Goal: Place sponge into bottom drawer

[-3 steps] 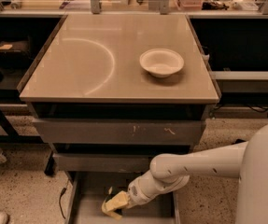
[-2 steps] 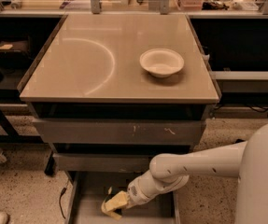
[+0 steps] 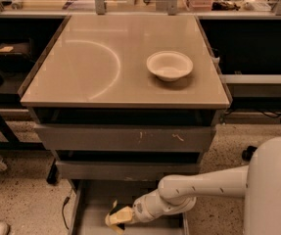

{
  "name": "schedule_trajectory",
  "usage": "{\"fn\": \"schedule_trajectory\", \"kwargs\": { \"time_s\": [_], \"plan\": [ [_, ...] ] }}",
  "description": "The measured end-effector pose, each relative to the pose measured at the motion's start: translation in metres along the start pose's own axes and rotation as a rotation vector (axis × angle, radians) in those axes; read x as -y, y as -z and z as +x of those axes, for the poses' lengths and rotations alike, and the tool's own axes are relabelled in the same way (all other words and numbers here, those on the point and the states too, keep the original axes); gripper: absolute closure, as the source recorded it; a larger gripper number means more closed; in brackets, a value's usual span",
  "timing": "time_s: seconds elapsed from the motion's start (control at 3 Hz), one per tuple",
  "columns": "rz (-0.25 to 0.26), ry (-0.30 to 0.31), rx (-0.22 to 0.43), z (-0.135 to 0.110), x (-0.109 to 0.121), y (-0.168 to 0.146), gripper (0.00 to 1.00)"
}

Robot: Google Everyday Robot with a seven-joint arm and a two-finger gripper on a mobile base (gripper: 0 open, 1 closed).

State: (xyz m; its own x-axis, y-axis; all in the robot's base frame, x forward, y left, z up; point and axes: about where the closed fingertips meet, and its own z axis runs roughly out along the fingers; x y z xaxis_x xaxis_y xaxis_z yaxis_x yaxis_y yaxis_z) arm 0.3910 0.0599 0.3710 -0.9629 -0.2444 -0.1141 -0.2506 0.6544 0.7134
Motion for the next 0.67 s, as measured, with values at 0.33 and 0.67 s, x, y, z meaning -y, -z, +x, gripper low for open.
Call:
{"fn": "schedule_trajectory", "kwargs": {
  "time_s": [0.33, 0.67],
  "plan": [
    [0.000, -0.035, 0.098, -0.010, 0.025, -0.019, 1.00],
    [-0.025, -0.073, 0.145, -0.017, 0.048, -0.043, 1.00]
  ]
}}
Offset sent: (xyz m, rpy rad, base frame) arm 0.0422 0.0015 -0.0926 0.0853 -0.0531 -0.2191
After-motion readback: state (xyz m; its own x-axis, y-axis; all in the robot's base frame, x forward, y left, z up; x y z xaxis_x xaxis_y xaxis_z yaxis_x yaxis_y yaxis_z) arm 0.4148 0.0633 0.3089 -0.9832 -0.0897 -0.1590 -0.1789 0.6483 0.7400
